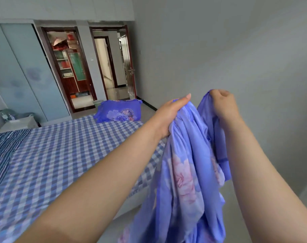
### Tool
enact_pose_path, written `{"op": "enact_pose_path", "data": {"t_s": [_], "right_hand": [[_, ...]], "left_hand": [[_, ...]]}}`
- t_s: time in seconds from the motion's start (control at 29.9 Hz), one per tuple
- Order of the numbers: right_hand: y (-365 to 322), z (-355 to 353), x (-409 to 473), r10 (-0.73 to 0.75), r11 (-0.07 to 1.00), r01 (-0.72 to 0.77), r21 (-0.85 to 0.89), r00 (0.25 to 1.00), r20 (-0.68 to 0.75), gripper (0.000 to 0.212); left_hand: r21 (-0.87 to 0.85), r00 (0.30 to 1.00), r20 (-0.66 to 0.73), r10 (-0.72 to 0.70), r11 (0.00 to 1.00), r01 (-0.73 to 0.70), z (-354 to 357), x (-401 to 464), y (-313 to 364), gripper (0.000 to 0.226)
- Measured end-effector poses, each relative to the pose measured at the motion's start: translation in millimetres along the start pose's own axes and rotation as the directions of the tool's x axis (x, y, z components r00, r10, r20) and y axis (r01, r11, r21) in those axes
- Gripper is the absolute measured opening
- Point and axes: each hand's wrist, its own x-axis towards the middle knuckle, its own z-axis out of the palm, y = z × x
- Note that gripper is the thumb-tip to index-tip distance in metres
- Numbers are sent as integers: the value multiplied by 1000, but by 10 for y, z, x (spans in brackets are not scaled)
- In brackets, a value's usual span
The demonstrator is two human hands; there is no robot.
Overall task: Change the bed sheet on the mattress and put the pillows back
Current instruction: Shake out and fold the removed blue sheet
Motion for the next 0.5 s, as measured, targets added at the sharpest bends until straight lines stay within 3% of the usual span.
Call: {"op": "enact_pose_path", "data": {"t_s": [0.1,0.2,0.27,0.33,0.4,0.5], "right_hand": [[77,-184,14,65,996,-67,52,997,40,38],[244,-269,19,70,997,-72,15,993,99,38],[348,-281,54,40,999,-36,-38,994,103,39],[441,-346,130,-10,981,27,-194,996,87,38],[527,-429,234,-48,891,102,-441,990,132,34],[549,-352,345,102,606,241,-758,921,375,23]], "left_hand": [[-35,999,-36,-11,999,9,10,117,-129,27],[121,969,-236,68,992,-41,-185,266,-225,23],[304,890,-425,164,952,-30,-563,346,-266,21],[446,777,-584,237,893,62,-1093,364,-284,38],[589,673,-664,325,782,204,-1656,263,-272,46],[710,566,-677,471,622,330,-2140,16,-163,42]]}}
